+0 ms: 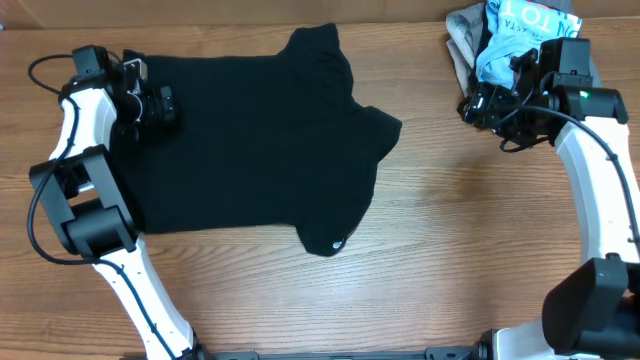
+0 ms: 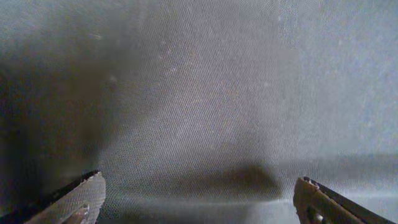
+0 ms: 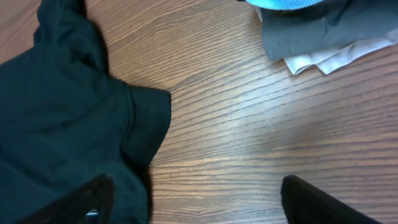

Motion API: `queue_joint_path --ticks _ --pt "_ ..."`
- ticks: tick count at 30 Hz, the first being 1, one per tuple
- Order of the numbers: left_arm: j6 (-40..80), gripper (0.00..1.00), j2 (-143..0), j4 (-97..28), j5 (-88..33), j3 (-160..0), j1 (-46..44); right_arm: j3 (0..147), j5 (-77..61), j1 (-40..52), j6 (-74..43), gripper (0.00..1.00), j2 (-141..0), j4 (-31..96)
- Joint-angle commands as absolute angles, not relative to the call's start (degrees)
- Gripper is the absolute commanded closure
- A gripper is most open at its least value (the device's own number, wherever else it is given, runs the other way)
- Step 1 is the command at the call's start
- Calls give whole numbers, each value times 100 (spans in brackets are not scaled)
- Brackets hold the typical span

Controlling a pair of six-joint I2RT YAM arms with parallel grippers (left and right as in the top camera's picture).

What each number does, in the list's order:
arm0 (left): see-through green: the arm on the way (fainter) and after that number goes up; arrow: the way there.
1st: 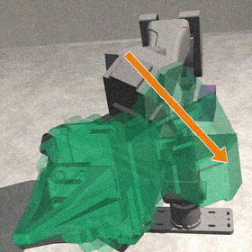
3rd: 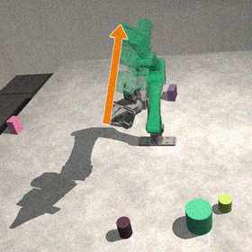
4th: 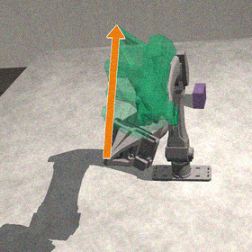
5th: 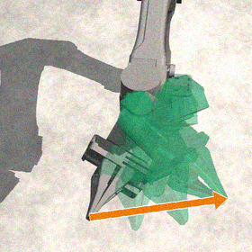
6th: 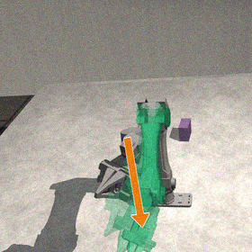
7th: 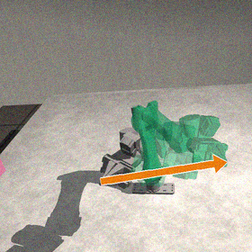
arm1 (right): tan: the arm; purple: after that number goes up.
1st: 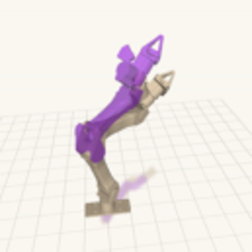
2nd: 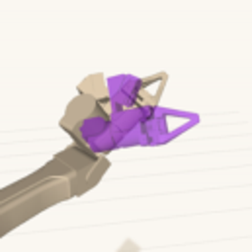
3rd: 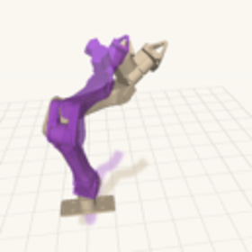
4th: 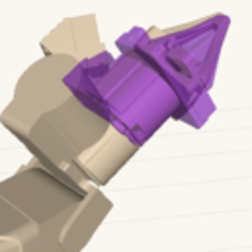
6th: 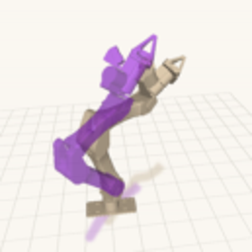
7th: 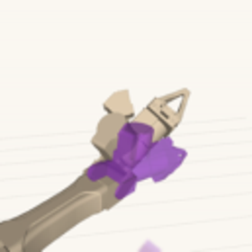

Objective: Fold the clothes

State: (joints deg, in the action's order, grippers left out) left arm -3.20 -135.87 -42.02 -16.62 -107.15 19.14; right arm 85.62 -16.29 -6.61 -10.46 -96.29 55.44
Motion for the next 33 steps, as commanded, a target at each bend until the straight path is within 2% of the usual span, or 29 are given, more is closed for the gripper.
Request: queue_joint_path --ticks 1,7,15,22,23,26,30,31,33 --pt "106 0 -13795 -4823 -1013 -10101 1946 8927 -1662 -633 -993 7 -9021 5688" --pt "134 0 -12121 -5459 -836 -10110 1734 9115 -1664 -633 -956 0 -8309 6281" --pt "196 0 -9817 -5959 -963 -10110 1492 9115 -2108 -633 -1079 0 -7041 6630" --pt "193 0 -8584 -6257 -2117 -10110 1455 9115 -2576 -633 -1079 1 -6554 6886" --pt "193 0 -8462 -6434 -2235 -10110 1455 9115 -2652 -633 -1063 5 -6534 7008" --pt "327 0 -8152 -7126 -1925 -10110 1455 9109 -2834 -631 -1066 10 -6525 7402" --pt "882 0 -7841 -7981 -926 -10062 1452 8976 -2849 -425 -1066 9 -6525 7765" --pt "998 0 -7771 -8101 -768 -10009 1452 8917 -2838 -309 -1068 9 -6525 7795" --pt "1146 0 -7596 -8250 -600 -9780 1452 8729 -2797 10 -1129 0 -6525 7738"
